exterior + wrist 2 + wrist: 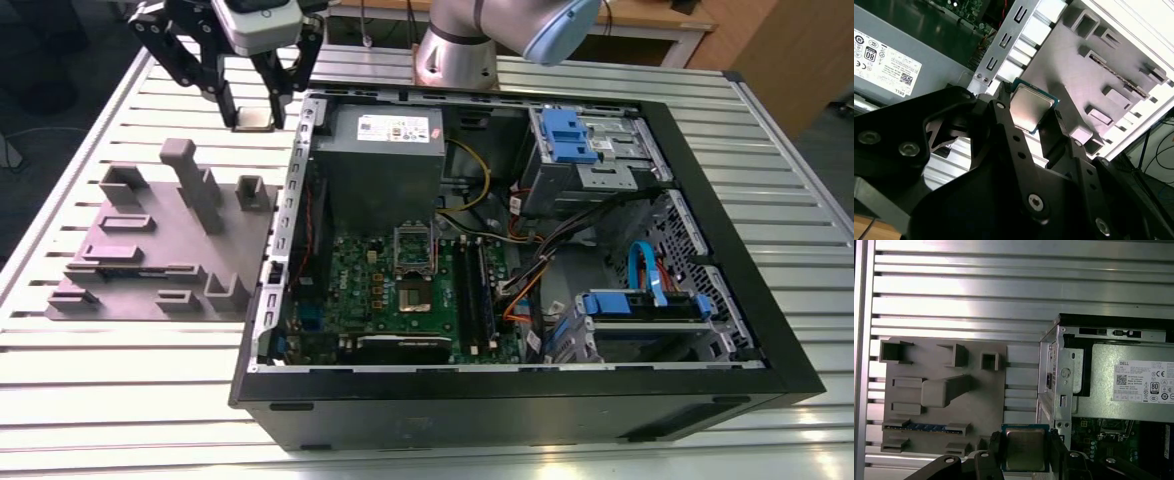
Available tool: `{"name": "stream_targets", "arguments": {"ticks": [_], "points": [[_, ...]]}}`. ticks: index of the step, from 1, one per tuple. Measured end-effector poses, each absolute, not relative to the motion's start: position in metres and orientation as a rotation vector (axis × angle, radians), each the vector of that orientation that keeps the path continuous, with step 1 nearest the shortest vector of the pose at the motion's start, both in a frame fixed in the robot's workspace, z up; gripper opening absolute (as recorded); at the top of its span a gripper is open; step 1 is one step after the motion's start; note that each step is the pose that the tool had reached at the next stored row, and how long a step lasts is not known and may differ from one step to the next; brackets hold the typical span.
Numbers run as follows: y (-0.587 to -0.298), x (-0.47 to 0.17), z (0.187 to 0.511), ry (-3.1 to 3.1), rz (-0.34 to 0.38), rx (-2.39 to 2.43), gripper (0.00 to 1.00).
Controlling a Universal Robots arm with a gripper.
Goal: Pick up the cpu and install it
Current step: 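Pick up the cpu and move it towards the insertion slot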
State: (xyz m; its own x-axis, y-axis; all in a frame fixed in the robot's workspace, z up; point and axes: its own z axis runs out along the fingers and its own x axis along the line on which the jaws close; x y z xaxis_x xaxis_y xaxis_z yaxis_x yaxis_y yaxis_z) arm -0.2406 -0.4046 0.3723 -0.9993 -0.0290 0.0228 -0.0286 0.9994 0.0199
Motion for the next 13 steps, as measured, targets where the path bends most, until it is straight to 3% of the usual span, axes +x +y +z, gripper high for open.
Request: {"name": "stream_targets", "arguments": {"ticks": [13], "points": [[-0.4046, -0.2402, 0.3723, -3.118, -0.03, 0.045, 0.47]]}}
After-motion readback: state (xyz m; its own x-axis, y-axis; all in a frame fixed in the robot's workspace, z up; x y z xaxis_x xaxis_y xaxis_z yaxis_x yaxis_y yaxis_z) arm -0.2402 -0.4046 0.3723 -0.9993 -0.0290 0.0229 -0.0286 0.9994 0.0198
